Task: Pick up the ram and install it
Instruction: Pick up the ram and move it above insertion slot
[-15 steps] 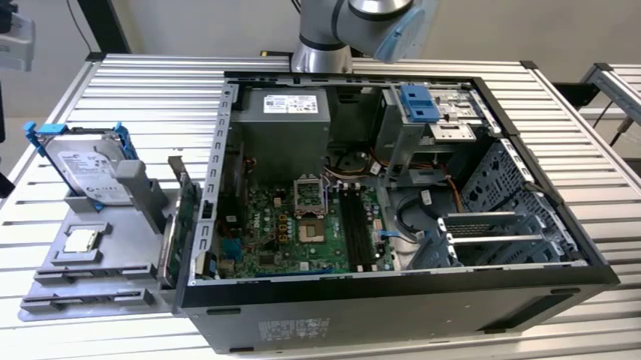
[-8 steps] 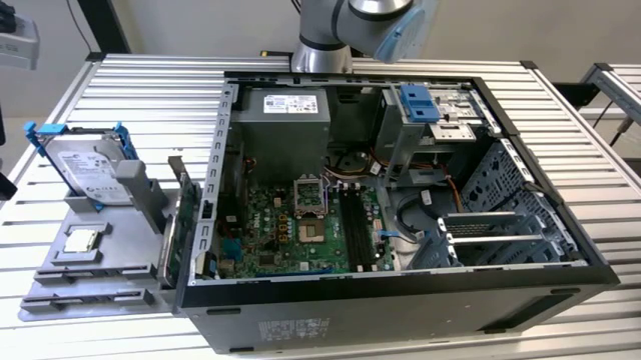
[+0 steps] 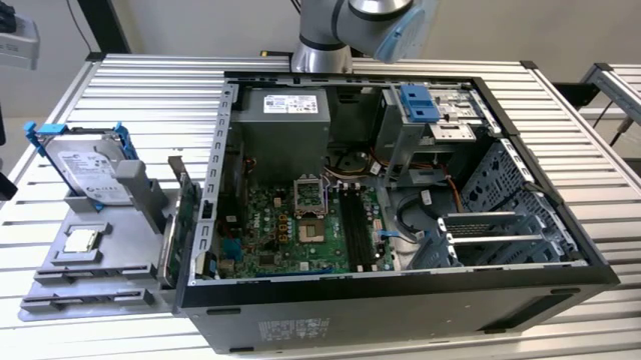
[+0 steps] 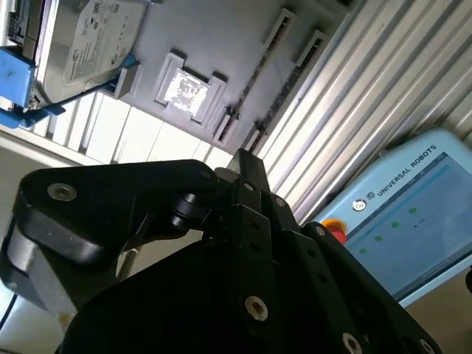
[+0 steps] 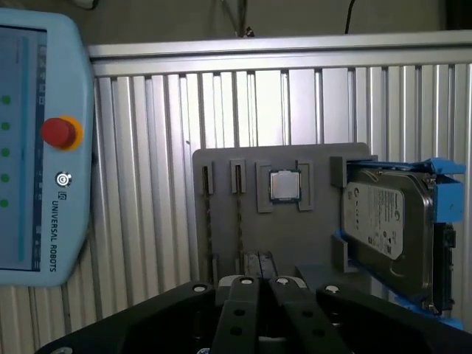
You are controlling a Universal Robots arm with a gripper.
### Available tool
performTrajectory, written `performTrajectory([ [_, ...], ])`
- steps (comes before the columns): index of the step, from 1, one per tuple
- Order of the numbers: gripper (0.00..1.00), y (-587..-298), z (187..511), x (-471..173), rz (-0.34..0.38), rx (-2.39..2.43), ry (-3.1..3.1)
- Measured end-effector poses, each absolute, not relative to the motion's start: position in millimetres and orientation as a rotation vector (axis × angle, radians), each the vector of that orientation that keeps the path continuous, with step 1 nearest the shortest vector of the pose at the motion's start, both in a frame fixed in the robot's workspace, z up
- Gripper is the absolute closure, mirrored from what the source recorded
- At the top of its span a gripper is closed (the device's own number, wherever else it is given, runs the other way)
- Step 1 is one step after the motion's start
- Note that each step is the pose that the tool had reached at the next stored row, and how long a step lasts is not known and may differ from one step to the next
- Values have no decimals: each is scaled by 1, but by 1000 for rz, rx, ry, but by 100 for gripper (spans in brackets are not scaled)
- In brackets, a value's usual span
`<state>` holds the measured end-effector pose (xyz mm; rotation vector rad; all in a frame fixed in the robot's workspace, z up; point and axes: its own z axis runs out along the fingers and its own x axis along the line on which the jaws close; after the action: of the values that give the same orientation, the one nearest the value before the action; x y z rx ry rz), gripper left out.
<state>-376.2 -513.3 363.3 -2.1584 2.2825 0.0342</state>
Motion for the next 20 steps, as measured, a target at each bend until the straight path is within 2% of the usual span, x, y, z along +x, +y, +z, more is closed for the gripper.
performTrajectory([
  [2,100,-513,363,-376,34,-2158,2282],
  [3,0,-513,363,-376,34,-2158,2282],
  [20,0,-513,363,-376,32,-2192,2249],
])
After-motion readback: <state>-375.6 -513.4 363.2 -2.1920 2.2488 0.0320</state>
